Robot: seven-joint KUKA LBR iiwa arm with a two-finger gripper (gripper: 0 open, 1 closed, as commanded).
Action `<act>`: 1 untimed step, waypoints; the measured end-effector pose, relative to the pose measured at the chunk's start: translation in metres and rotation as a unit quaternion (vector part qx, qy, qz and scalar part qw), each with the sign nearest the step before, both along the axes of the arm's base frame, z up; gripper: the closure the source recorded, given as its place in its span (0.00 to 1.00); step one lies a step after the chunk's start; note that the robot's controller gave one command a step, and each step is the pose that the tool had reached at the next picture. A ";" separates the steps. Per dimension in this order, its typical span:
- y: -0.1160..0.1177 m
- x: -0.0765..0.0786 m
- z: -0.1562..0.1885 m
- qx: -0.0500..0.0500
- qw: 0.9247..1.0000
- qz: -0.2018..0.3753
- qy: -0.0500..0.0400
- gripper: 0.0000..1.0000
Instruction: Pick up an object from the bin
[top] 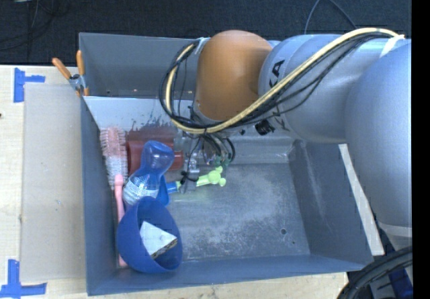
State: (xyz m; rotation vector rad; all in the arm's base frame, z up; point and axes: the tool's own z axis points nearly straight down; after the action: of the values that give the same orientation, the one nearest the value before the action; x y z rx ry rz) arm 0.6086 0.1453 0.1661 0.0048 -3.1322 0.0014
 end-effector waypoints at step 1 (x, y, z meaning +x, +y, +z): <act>-0.001 0.002 0.005 0.000 1.000 -0.002 -0.004 0.00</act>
Offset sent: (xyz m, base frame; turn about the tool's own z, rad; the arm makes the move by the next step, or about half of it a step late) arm 0.0042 -0.0494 -0.0961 -0.0986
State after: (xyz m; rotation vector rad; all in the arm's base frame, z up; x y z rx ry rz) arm 0.6105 0.1445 0.1707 -0.0006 -3.1400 -0.0001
